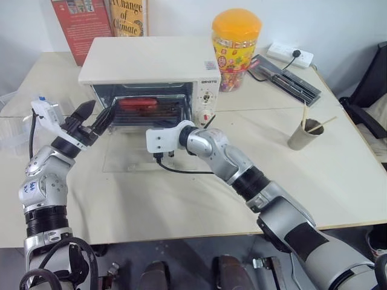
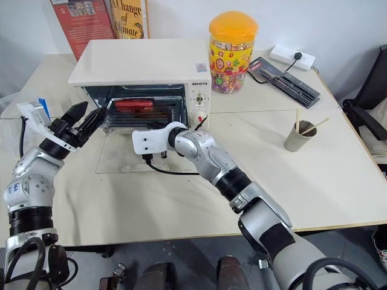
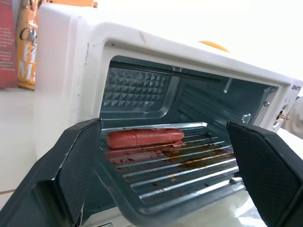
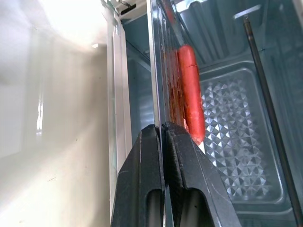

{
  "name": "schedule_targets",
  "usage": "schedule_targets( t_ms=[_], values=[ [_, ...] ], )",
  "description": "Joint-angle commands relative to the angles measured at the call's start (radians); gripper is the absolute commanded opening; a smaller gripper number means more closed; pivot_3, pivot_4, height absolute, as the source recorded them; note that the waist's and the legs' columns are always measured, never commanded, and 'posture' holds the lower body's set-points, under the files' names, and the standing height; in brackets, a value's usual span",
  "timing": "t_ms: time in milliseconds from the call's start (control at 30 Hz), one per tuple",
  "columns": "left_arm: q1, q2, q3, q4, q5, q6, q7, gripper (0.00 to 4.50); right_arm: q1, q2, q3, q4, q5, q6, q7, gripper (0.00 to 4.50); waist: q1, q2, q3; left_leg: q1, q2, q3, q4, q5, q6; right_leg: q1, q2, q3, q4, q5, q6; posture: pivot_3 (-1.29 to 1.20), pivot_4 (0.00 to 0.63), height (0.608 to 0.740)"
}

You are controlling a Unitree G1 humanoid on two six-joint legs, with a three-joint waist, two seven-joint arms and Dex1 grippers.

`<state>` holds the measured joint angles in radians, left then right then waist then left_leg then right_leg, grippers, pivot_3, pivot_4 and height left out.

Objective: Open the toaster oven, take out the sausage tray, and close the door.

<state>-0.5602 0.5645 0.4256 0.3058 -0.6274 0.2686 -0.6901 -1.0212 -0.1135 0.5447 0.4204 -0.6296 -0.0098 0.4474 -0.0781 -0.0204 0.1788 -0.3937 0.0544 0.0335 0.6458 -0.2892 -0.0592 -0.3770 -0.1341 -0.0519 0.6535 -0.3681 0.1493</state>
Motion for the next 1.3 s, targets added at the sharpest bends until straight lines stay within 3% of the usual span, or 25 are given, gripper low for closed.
schedule_targets(
  t_ms=[33, 267, 400, 800, 967, 1300],
  values=[
    [-0.037, 0.034, 0.023, 0.045, 0.022, -0.037, 0.001, 4.5, 0.018, -0.02, -0.035, -0.152, -0.001, 0.02, 0.003, 0.03, 0.002, 0.0, 0.0, 0.0, 0.0, 0.0, 0.0, 0.0, 0.0, 0.0, 0.0, 0.0, 0.0, 0.0, 0.0, 0.0, 0.15, 0.74],
    [-0.071, 0.034, 0.013, 0.093, 0.04, -0.059, -0.013, 4.5, 0.021, -0.02, -0.024, -0.129, -0.027, 0.054, -0.003, 0.03, 0.006, 0.0, 0.0, 0.0, 0.0, 0.0, 0.001, 0.0, 0.0, 0.0, 0.0, 0.0, 0.0, 0.0, 0.0, 0.0, 0.15, 0.74],
    [-0.082, 0.033, 0.01, 0.108, 0.048, -0.066, -0.02, 4.5, -0.009, 0.004, -0.022, -0.071, -0.039, 0.082, -0.019, 1.05, 0.001, 0.0, 0.0, 0.0, 0.0, 0.0, 0.002, 0.0, 0.0, 0.0, 0.0, 0.0, 0.001, 0.0, 0.0, 0.0, 0.15, 0.74],
    [-0.1, 0.033, 0.006, 0.134, 0.056, -0.08, -0.031, 4.5, -0.103, 0.049, 0.001, 0.105, -0.061, 0.096, -0.079, 1.05, -0.009, 0.0, 0.0, 0.002, 0.0, 0.0, 0.002, 0.001, -0.001, 0.0, 0.0, 0.0, 0.004, 0.0, 0.0, 0.0, 0.15, 0.74],
    [-0.115, 0.04, 0.004, 0.159, 0.063, -0.081, -0.04, 4.5, -0.07, 0.029, 0.014, 0.05, -0.076, 0.06, -0.087, 0.01, -0.009, 0.0, 0.0, 0.002, 0.0, 0.0, 0.001, 0.001, -0.001, 0.0, 0.0, 0.0, 0.004, 0.0, 0.0, 0.0, 0.15, 0.74],
    [-0.148, 0.047, 0.001, 0.207, 0.081, -0.089, -0.064, 4.5, 0.093, -0.081, 0.018, -0.173, -0.105, 0.002, -0.07, 0.01, -0.001, 0.0, 0.0, 0.002, 0.0, 0.0, 0.001, 0.001, -0.001, 0.0, 0.0, 0.0, 0.003, 0.0, 0.0, 0.0, 0.15, 0.74]
  ],
)
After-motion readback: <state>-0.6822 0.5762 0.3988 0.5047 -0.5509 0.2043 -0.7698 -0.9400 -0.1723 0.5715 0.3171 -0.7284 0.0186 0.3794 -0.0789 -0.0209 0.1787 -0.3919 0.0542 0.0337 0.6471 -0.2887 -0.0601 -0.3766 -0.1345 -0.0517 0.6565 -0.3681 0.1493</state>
